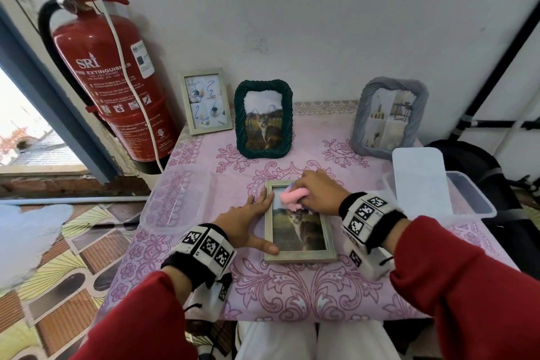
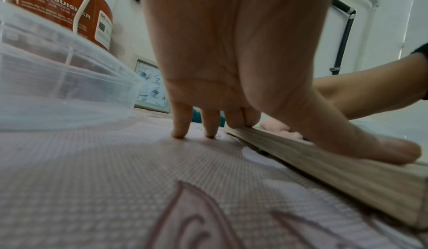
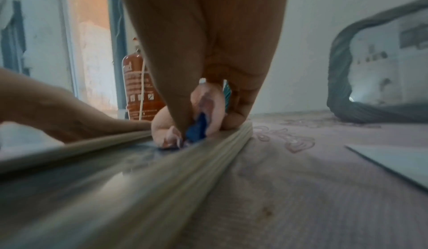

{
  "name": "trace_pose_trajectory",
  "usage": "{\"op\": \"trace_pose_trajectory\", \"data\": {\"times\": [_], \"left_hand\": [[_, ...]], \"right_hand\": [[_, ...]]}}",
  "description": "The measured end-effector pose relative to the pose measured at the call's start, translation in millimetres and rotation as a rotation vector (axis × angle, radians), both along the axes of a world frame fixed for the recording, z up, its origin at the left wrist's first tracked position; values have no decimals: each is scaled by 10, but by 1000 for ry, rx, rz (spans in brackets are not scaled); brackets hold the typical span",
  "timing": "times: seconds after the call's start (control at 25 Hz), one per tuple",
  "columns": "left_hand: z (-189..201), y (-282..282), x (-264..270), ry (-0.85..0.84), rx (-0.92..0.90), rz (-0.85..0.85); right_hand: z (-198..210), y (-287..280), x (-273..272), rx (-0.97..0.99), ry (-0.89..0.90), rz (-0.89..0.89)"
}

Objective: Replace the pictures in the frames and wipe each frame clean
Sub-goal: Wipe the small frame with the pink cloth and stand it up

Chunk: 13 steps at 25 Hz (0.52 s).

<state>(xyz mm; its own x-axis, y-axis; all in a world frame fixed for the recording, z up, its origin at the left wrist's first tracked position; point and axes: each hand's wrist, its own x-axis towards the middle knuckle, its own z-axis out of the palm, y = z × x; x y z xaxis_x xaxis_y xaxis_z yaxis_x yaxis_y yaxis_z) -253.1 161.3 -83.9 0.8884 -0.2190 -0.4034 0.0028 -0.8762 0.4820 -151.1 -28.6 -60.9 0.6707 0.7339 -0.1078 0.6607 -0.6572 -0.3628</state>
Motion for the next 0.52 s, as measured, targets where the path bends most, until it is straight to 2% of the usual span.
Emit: {"op": "trace_pose_trajectory", "data": {"times": [0.08, 0.2, 0.24, 0.36, 0.52], "left_hand": [[6, -1, -5, 0, 8, -3], [14, -5, -4, 0, 5, 7], [18, -9, -5, 0, -5, 13], [20, -12, -18, -4, -25, 27], [24, -16, -23, -6, -25, 29]], "right_hand": [[-4, -38, -61, 69, 71, -2], [24, -113, -138, 297, 328, -169], [21, -133, -138, 343, 332, -206], [-2, -157, -160, 365, 185, -266], [-65, -192, -179, 435, 170, -531]]}}
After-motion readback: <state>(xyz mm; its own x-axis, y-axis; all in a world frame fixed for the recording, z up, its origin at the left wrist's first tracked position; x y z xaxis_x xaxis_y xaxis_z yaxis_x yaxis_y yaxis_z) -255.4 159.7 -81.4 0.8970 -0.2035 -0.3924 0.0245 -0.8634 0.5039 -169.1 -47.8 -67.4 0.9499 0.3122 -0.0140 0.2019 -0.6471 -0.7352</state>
